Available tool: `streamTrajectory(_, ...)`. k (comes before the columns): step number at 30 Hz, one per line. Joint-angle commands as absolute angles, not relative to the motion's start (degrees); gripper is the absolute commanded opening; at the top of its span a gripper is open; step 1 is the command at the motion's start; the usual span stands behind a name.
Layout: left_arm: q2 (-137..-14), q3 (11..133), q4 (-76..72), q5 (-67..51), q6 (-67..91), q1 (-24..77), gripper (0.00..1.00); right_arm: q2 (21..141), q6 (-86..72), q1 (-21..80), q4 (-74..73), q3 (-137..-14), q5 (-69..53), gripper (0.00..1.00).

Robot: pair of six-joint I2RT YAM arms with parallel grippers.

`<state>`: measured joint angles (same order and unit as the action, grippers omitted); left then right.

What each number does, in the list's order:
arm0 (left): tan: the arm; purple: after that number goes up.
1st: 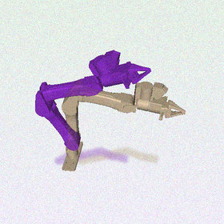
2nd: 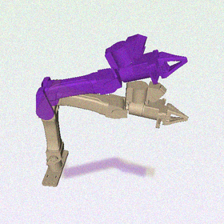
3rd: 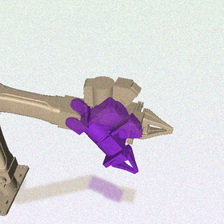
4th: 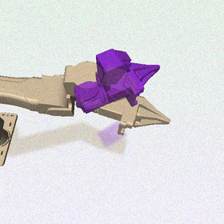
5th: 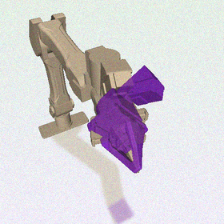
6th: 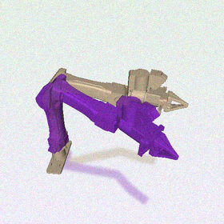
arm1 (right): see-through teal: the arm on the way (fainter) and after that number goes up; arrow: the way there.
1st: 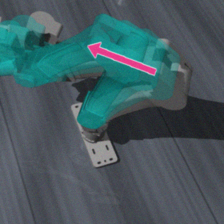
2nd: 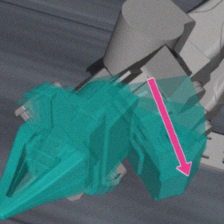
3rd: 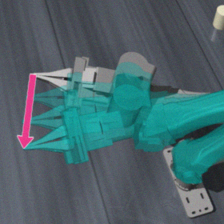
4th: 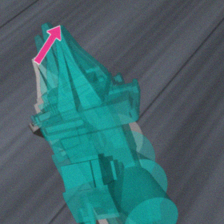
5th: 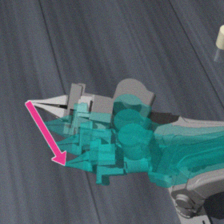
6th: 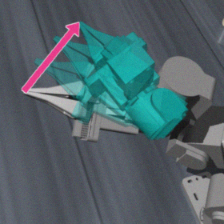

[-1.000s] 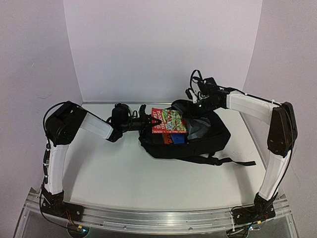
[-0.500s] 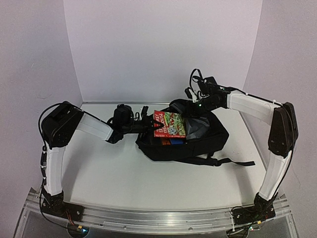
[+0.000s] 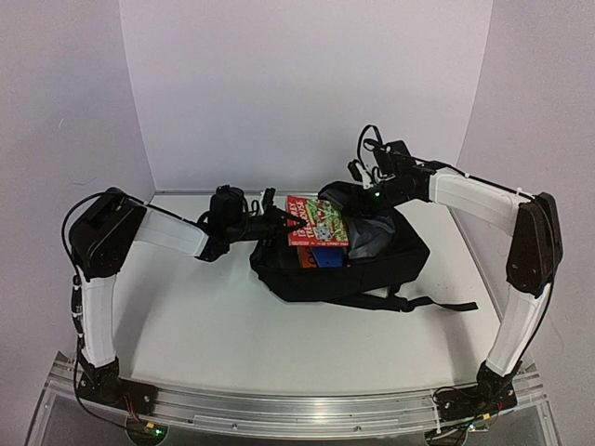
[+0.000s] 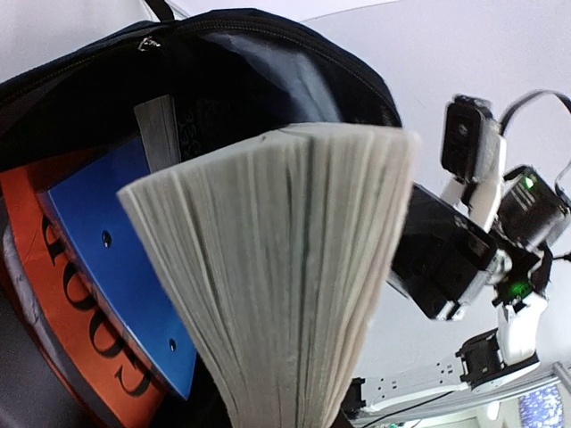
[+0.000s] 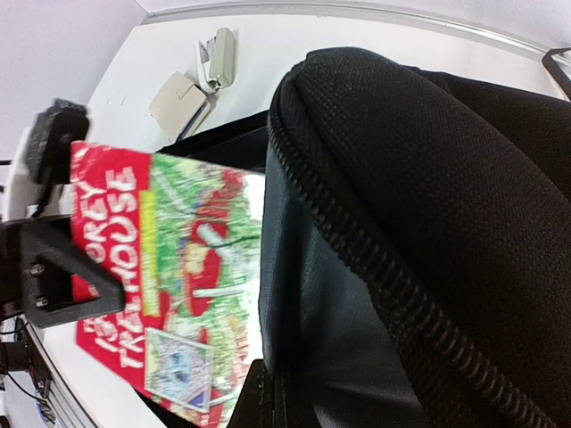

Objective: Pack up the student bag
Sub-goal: Place the book in the student bag.

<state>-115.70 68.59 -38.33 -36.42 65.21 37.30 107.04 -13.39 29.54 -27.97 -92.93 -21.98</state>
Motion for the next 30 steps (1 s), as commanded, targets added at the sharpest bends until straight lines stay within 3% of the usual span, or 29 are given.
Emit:
streamTrajectory(1, -121.73, 74.91, -51.80, -38.51, 70.89, 37.60, 0.00, 103.63, -13.67, 30.19, -23.73, -96.24, -26.00, 0.00)
streamTrajectory(5, -126.10, 79.28, -50.62, -38.28, 71.22, 38.40, 0.00, 104.33, -14.38, 30.15, -23.67, -96.13, -26.92, 0.00)
streamTrajectory(8, -127.58, 83.48, -42.41, -36.94, 67.10, 39.89, 0.06, 104.95, -14.72, 30.15, -23.64, -96.18, -27.30, 0.00)
streamTrajectory(11, -127.71, 87.91, -31.56, -34.77, 62.54, 40.93, 0.18, 105.27, -14.77, 30.15, -23.64, -96.23, -27.17, 0.00)
streamTrajectory(16, -124.09, 85.86, -21.08, -28.64, 58.66, 40.91, 0.54, 105.25, -14.68, 30.18, -23.61, -95.81, -26.98, 0.00)
streamTrajectory(18, -122.62, 84.80, -18.30, -26.67, 57.42, 40.93, 0.60, 105.20, -14.60, 30.20, -23.64, -95.56, -27.03, 0.00)
streamTrajectory(28, -116.97, 80.76, -8.55, -17.60, 53.79, 41.11, 0.63, 105.04, -14.15, 30.15, -23.56, -94.51, -27.31, 0.00)
streamTrajectory(30, -117.41, 80.45, -9.99, -18.84, 54.09, 41.31, 0.56, 105.17, -14.15, 30.15, -23.55, -94.34, -27.42, 0.00)
